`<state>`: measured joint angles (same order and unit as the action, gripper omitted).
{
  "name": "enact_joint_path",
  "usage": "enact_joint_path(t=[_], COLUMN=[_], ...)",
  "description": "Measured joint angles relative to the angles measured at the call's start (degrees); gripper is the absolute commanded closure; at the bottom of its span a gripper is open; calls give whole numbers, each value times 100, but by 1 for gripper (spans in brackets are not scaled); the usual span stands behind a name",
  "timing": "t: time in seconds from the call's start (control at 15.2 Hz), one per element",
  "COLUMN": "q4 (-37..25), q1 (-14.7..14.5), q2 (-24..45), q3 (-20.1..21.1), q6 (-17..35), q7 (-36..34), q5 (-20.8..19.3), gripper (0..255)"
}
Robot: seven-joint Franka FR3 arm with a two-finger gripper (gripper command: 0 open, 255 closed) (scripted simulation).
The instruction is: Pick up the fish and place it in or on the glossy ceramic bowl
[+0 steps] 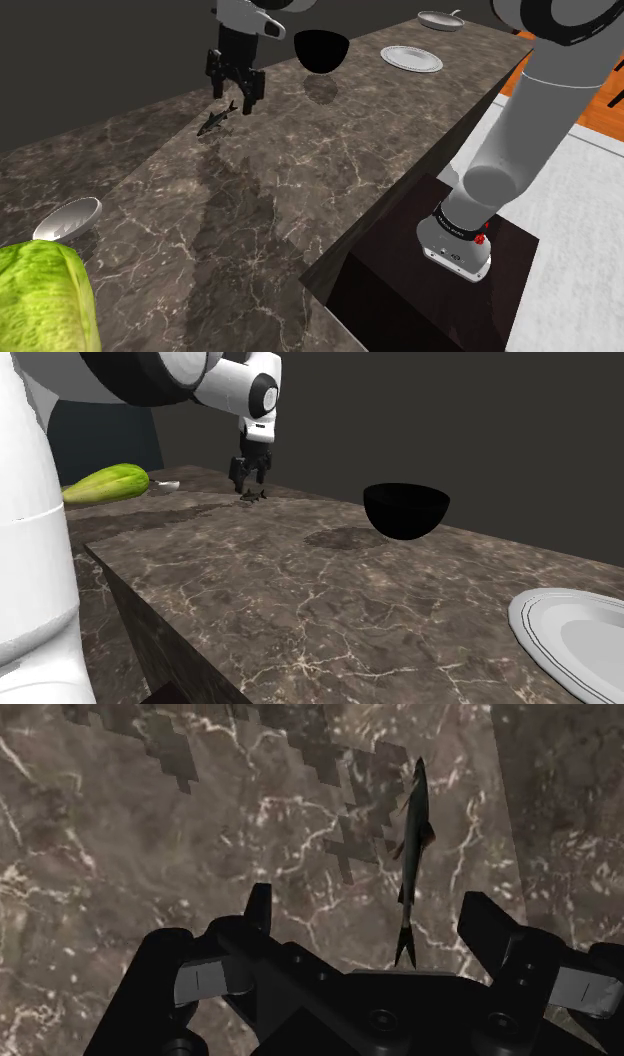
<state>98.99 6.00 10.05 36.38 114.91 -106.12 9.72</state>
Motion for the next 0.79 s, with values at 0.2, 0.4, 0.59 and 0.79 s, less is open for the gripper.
enact_joint_path(t=[0.2, 0.4, 0.59, 0.79], q4=[-408, -339, -241, -220], q1=[-188, -254, -327, -348], q2=[527, 649, 768, 819], q3=[-85, -103, -111, -119], q6=[181, 381, 597, 666], q7=[-626, -739, -800, -811], q5=[-259, -317, -387, -413], gripper=[0, 0, 0, 0])
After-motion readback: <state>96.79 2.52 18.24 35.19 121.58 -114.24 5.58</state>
